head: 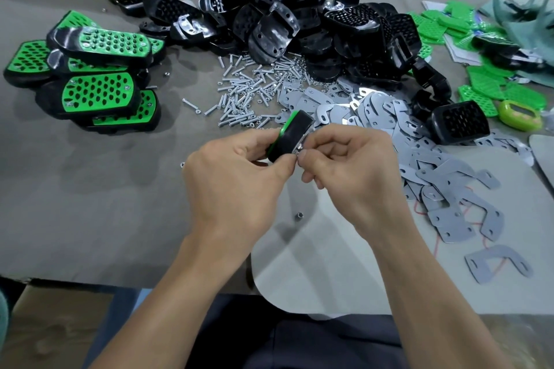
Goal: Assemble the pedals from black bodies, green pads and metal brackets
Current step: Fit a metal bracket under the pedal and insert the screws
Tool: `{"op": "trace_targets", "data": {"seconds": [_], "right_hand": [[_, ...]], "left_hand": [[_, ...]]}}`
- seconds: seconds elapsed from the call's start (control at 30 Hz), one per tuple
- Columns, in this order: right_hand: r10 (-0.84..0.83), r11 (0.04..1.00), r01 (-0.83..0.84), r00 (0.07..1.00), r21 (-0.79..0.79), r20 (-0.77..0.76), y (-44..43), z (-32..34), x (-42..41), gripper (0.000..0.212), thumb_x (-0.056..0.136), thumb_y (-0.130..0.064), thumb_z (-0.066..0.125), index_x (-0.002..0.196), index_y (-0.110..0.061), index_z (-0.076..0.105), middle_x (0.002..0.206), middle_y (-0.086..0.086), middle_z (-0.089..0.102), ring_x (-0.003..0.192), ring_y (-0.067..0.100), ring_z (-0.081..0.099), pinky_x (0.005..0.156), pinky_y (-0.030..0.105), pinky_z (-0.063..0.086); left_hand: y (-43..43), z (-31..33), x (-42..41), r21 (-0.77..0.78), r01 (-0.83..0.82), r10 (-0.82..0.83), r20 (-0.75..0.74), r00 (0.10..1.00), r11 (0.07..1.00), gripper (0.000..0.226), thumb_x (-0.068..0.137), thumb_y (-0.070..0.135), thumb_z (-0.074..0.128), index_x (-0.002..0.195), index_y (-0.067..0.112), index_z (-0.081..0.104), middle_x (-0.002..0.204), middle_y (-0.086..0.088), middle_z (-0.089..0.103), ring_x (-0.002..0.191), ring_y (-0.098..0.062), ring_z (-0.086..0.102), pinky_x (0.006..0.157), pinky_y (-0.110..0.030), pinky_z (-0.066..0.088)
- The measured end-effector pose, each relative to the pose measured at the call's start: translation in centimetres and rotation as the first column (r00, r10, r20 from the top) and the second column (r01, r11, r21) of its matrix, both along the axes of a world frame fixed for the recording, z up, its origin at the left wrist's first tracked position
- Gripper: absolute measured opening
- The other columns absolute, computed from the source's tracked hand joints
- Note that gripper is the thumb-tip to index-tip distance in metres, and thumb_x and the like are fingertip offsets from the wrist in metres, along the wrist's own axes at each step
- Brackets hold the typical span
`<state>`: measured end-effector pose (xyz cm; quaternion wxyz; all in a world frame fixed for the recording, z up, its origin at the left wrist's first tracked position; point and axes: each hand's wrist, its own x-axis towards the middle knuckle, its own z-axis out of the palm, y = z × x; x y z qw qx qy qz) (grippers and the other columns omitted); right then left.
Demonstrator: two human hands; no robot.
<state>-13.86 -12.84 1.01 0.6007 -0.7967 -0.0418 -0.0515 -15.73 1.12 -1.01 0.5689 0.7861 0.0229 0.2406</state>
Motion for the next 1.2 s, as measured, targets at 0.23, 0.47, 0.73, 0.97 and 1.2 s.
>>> {"op": "trace_targets", "data": {"seconds": [0.23,0.47,0.73,0.97,1.2], "right_hand": [[-0.112,0.890,0.263,0.918,-0.373,0.380,1.1,0.6,-1.0,0.002,0.074,-0.020,0.071,0.075,-0.020,0.070,0.064,-0.009,0.066,0.054,0.013,0.063,0.056,0.035,0.056],[-0.109,0.860,0.290,0.908,-0.419,0.405,1.2,0.5,-1.1,0.013,0.071,-0.021,0.070,0.063,-0.012,0.064,0.057,0.000,0.052,0.048,0.017,0.047,0.049,0.027,0.042],[-0.014,0.964,0.056,0.987,-0.260,0.162,0.2,0.8,-0.8,0.012,0.073,-0.018,0.074,0.078,-0.028,0.072,0.058,-0.004,0.065,0.047,0.014,0.058,0.046,0.034,0.051],[-0.055,0.899,0.193,0.940,-0.392,0.338,0.6,0.1,-1.5,0.009,0.076,-0.019,0.072,0.070,-0.019,0.066,0.060,-0.008,0.055,0.052,0.014,0.052,0.051,0.023,0.043],[-0.036,0.999,0.036,0.999,0.011,-0.036,-1.2,-0.4,-1.8,0.016,0.079,0.003,0.074,0.072,-0.011,0.074,0.057,0.007,0.070,0.052,0.022,0.068,0.058,0.039,0.061]], "left_hand": [[0.0,-0.4,0.4,-0.016,0.005,-0.005,-0.021,1.000,1.000,0.044,0.066,0.040,0.086,0.085,0.074,0.065,0.077,0.035,0.071,0.069,0.001,0.074,0.073,-0.041,0.064],[0.1,-0.7,-0.1,-0.016,0.003,-0.003,-0.047,0.999,1.000,0.046,0.065,0.041,0.085,0.088,0.074,0.064,0.082,0.035,0.072,0.071,0.003,0.074,0.077,-0.040,0.064],[0.2,-0.6,-0.2,-0.025,0.001,-0.003,-0.084,0.996,1.000,0.040,0.066,0.039,0.078,0.097,0.063,0.072,0.083,0.030,0.075,0.075,0.001,0.075,0.081,-0.042,0.063],[0.2,-0.6,-0.3,-0.042,-0.004,0.000,-0.097,0.995,0.999,0.041,0.064,0.039,0.077,0.099,0.062,0.073,0.080,0.021,0.077,0.076,-0.010,0.077,0.080,-0.043,0.063],[-0.6,-0.6,-1.3,0.305,-0.103,0.073,0.109,0.991,0.947,0.036,0.073,0.040,0.072,0.109,0.048,0.073,0.088,0.017,0.075,0.074,-0.004,0.068,0.066,-0.028,0.052]]}}
